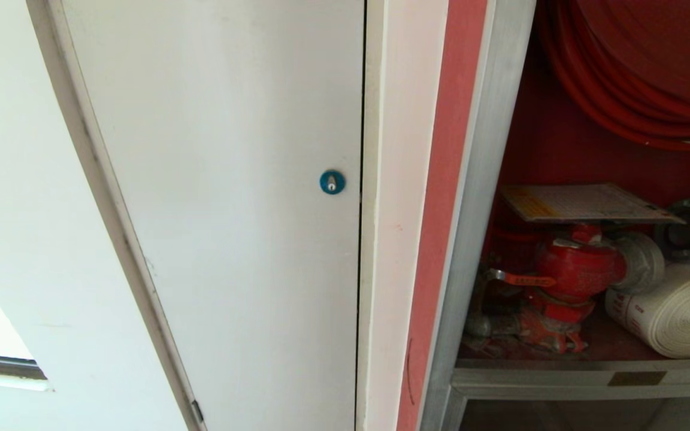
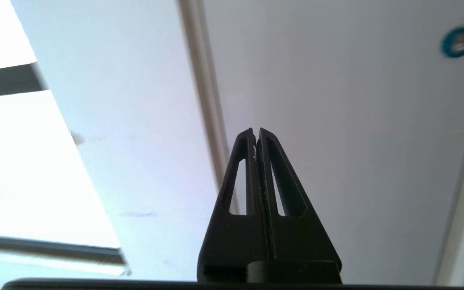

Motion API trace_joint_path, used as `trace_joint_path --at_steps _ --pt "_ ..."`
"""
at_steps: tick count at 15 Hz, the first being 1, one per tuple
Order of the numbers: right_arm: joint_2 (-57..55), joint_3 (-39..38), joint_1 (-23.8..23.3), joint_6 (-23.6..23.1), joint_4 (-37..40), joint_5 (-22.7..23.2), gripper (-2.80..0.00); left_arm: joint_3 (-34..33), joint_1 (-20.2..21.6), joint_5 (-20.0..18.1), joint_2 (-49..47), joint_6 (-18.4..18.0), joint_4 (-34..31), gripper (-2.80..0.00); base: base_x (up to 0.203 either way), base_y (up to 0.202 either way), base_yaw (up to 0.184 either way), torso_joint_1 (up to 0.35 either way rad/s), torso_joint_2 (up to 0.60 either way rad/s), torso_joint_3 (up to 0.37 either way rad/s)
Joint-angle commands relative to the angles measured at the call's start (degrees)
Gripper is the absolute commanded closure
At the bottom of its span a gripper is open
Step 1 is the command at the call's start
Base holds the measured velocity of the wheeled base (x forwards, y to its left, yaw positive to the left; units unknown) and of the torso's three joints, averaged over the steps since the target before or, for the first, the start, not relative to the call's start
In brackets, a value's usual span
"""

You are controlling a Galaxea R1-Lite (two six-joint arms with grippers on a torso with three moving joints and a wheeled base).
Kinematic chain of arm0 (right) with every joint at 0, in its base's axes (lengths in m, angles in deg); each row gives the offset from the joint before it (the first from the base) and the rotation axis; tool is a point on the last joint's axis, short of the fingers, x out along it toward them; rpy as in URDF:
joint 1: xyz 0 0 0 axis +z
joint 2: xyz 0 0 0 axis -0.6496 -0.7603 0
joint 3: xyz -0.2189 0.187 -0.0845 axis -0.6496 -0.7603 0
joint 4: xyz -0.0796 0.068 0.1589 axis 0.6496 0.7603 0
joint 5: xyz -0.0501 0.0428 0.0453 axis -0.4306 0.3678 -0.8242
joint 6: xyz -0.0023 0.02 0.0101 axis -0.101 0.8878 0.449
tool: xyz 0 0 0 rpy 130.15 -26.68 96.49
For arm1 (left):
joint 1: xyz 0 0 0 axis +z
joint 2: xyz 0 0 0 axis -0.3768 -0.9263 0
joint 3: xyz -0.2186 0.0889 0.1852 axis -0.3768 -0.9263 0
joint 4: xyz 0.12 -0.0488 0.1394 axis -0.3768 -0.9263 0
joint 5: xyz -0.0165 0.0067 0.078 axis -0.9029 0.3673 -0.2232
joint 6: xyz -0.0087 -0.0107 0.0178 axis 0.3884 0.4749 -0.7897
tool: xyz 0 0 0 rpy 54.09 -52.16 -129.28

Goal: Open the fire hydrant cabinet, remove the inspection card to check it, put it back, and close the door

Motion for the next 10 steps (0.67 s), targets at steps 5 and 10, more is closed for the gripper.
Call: trace_joint_path --at_steps 5,10 --pt "0.01 0.00 -0.03 0.02 0.00 0.01 0.00 -8.18 0.17 -2.00 13.89 10.23 -2.40 0.00 0.000 0.000 0.000 0.000 0.00 0.000" --pt "0.01 0.00 -0.03 0.02 0.00 0.01 0.00 -16.22 0.86 -10.91 21.73 10.05 -6.65 0.00 0.000 0.000 0.000 0.000 0.00 0.000"
